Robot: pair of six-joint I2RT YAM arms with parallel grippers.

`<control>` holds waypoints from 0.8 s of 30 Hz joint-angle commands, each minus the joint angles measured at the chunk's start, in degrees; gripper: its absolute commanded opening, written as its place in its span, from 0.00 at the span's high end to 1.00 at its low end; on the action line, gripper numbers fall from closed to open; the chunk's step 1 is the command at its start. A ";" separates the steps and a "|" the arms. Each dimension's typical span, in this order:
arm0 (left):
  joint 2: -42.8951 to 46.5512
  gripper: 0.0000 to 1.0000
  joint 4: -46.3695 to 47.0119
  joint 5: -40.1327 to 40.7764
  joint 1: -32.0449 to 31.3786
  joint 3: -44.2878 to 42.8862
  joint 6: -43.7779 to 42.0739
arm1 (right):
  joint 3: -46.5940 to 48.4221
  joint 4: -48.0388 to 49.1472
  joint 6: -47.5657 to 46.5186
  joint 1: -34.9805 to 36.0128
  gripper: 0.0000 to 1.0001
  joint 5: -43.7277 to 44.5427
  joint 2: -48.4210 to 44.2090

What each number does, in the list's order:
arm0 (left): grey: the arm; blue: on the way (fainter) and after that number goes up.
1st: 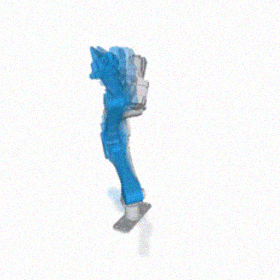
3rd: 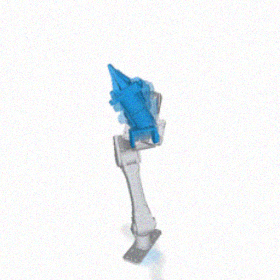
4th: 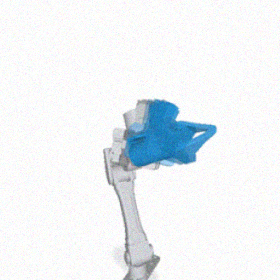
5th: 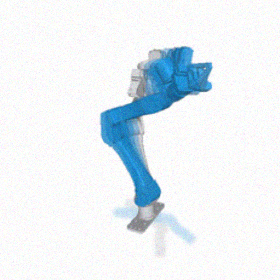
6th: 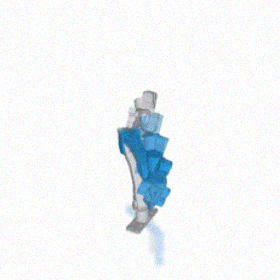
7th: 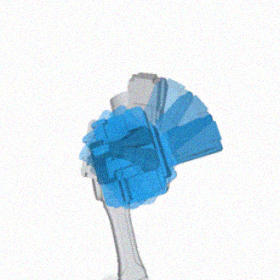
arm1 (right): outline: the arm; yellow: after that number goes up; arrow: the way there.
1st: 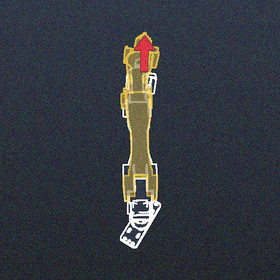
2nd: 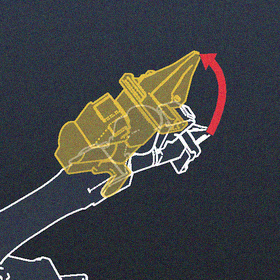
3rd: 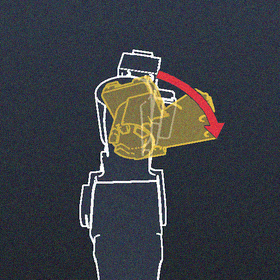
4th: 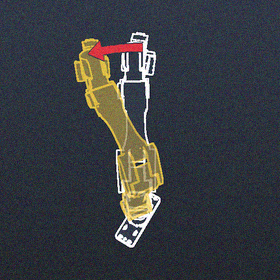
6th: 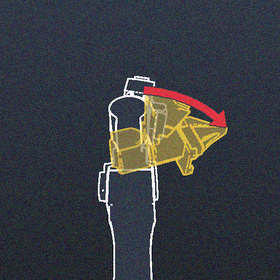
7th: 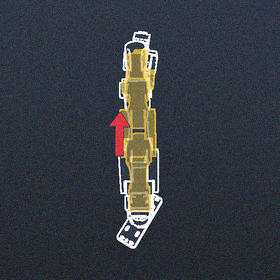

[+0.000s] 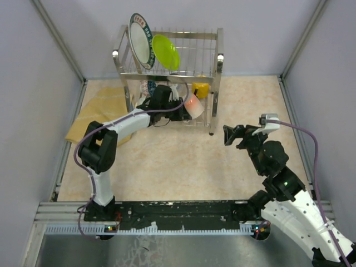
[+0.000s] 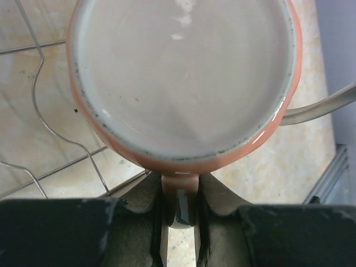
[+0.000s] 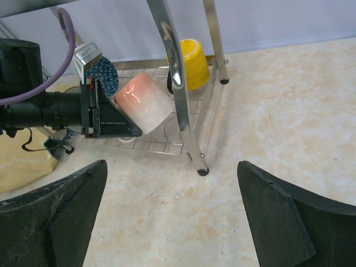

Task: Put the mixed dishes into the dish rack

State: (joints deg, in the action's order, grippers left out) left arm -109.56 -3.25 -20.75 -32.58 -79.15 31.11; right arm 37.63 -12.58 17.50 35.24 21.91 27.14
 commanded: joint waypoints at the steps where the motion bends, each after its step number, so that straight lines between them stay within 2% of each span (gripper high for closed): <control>1: -0.97 1.00 0.87 4.62 -2.38 -4.71 -8.42 | 3.15 0.07 -1.38 0.35 0.00 1.50 0.19; 13: -5.71 1.00 -1.64 16.25 -6.85 -11.36 -18.99 | 3.42 -2.19 -1.69 0.35 0.00 2.32 -0.38; 24: -10.84 1.00 -4.16 18.76 -8.09 -16.96 -23.53 | 3.23 -3.45 -1.81 0.35 0.00 2.85 -1.06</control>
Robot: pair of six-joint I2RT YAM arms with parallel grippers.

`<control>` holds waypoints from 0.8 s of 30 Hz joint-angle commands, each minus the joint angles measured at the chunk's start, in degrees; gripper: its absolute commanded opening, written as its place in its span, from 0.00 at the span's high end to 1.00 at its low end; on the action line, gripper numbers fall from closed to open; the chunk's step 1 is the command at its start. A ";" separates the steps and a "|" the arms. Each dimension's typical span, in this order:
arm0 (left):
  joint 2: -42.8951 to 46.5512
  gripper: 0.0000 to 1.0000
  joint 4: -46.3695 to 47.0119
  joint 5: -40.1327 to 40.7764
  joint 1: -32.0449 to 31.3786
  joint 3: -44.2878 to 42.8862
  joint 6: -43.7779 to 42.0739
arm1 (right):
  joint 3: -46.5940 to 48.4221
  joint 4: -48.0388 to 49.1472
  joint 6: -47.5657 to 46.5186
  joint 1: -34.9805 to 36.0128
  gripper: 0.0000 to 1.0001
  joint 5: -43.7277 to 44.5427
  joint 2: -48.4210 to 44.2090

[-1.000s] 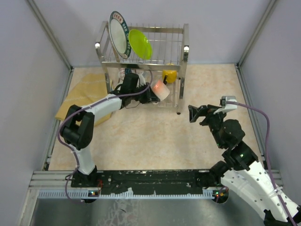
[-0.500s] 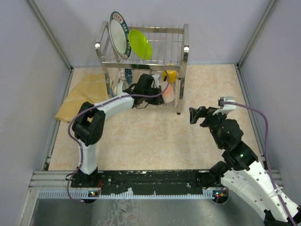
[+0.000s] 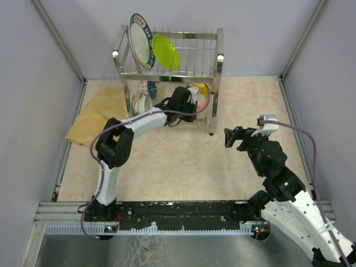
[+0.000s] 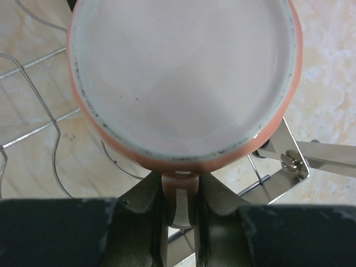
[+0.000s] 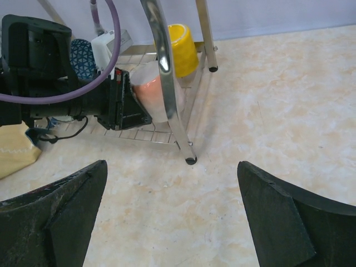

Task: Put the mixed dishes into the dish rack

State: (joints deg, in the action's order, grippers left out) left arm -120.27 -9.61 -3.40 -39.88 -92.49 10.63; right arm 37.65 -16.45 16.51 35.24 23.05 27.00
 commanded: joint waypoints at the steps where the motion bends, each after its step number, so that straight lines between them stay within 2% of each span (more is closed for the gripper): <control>1: -0.25 1.00 1.88 1.44 -0.93 -3.79 -3.42 | 3.14 0.39 -0.79 0.35 0.00 1.78 -1.05; 6: -0.27 1.00 1.59 2.78 -2.27 -3.02 -5.13 | 2.78 0.41 -0.78 0.35 0.00 2.19 -1.43; 10: -0.11 0.93 2.41 3.38 -3.13 -1.72 -5.82 | 2.80 0.39 -0.78 0.35 0.00 2.11 -1.37; 24: 3.65 0.54 4.98 3.57 -3.54 2.13 -3.04 | 2.00 1.57 -1.18 0.35 0.01 0.42 -0.30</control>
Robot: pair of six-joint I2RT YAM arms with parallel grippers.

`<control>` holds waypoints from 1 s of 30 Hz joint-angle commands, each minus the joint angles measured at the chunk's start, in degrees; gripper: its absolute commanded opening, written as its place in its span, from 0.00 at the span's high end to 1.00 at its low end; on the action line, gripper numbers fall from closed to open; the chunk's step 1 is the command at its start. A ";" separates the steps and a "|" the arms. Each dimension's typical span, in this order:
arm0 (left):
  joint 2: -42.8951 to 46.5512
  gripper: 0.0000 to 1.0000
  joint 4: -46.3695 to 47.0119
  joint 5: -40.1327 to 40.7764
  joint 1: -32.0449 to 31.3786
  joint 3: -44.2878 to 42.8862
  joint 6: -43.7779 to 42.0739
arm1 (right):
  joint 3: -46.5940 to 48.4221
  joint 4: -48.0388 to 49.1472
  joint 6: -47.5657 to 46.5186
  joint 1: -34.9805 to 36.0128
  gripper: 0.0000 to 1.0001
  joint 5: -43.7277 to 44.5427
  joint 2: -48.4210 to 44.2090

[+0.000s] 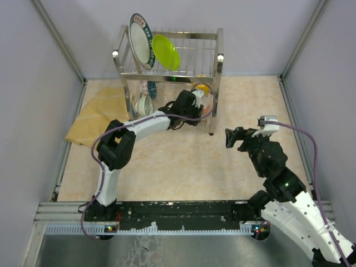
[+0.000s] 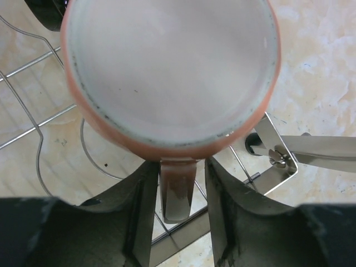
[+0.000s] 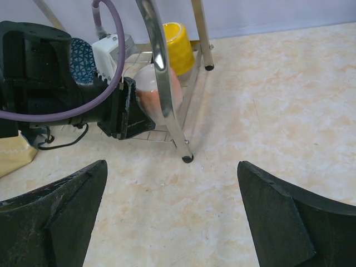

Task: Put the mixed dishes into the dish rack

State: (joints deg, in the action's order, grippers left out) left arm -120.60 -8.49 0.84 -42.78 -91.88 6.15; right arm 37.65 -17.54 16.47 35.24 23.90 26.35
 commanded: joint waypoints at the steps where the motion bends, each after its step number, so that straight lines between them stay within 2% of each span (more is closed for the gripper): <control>1: 4.27 0.53 3.84 -0.67 -0.64 1.75 1.72 | 1.87 2.80 -1.09 0.35 0.00 -0.58 0.38; 4: 6.06 0.49 4.42 -0.39 -0.72 2.88 2.59 | 1.50 2.89 -0.79 0.35 0.00 -0.93 0.32; 8: 9.25 0.35 5.75 1.81 -0.72 4.87 3.04 | 0.66 2.99 -0.39 0.35 0.00 -1.68 0.15; 13: 12.26 0.25 6.48 3.96 -0.72 6.83 2.92 | 0.00 3.28 0.12 0.36 0.00 -2.45 0.15; 17: 14.63 0.22 6.81 4.61 -0.76 9.88 3.33 | -0.15 3.56 0.06 0.35 0.00 -2.46 0.20; 25: 24.09 0.20 8.21 6.93 -1.85 22.00 4.12 | 0.37 2.30 0.23 0.35 0.00 -2.74 3.42; 27: 26.89 0.14 7.97 7.92 -2.11 24.65 4.48 | 0.74 2.00 0.35 0.35 0.00 -3.51 4.50; 29: 30.00 0.02 7.82 8.49 -2.30 27.16 4.58 | 1.18 1.51 0.73 0.35 0.01 -5.07 5.70; 30: 31.64 0.00 7.84 8.66 -2.32 28.32 4.48 | 1.27 1.46 0.57 0.35 0.00 -6.54 6.21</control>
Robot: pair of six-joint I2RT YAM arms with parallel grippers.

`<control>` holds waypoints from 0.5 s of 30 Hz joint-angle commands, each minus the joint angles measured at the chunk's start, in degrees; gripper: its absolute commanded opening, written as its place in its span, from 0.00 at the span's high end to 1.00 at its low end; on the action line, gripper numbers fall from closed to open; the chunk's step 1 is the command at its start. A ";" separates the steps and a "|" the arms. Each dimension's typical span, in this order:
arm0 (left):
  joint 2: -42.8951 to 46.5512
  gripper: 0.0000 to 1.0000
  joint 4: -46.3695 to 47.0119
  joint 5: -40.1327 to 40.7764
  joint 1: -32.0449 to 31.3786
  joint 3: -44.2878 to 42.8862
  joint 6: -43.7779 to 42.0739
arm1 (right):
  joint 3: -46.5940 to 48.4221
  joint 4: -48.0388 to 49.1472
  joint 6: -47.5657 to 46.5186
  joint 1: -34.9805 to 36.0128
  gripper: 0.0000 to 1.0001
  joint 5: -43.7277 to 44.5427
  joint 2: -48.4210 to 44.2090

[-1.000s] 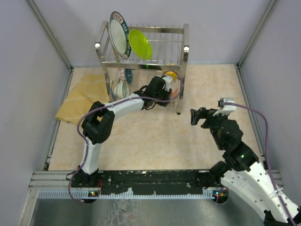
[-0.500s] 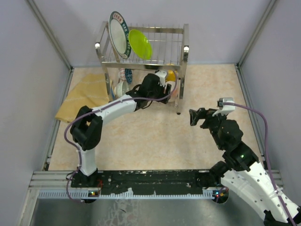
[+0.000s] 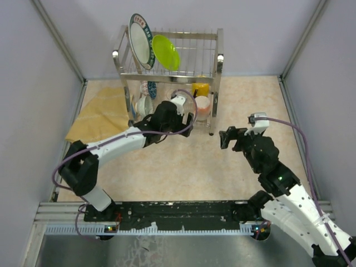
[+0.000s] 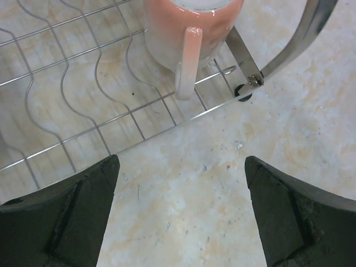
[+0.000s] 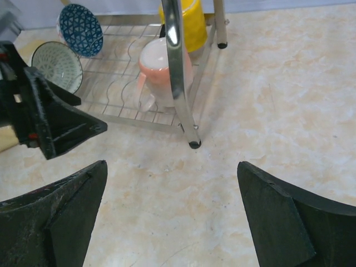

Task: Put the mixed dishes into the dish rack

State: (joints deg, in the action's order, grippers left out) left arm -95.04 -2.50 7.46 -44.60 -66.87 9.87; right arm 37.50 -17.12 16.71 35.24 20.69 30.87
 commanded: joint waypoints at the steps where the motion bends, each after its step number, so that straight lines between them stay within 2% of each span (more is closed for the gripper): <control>1: 7.79 0.00 1.88 2.26 -0.57 4.53 0.54 | 1.44 1.00 0.20 0.35 0.00 -4.96 2.04; 5: 14.14 0.00 1.39 7.20 -0.57 8.39 0.52 | 1.11 -0.01 1.12 0.35 0.00 -8.96 2.52; 11: 22.94 0.00 -4.07 19.15 -0.44 11.78 2.37 | 2.52 -4.06 2.55 0.35 0.00 -7.55 4.19; 15: 27.45 0.00 -6.81 22.76 -0.43 12.20 0.42 | 3.07 -2.79 2.43 0.35 0.00 -10.22 4.99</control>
State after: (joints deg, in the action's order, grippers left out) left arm -71.57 -5.58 23.05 -44.91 -54.89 11.11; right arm 37.60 -20.99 18.74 35.24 13.06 35.11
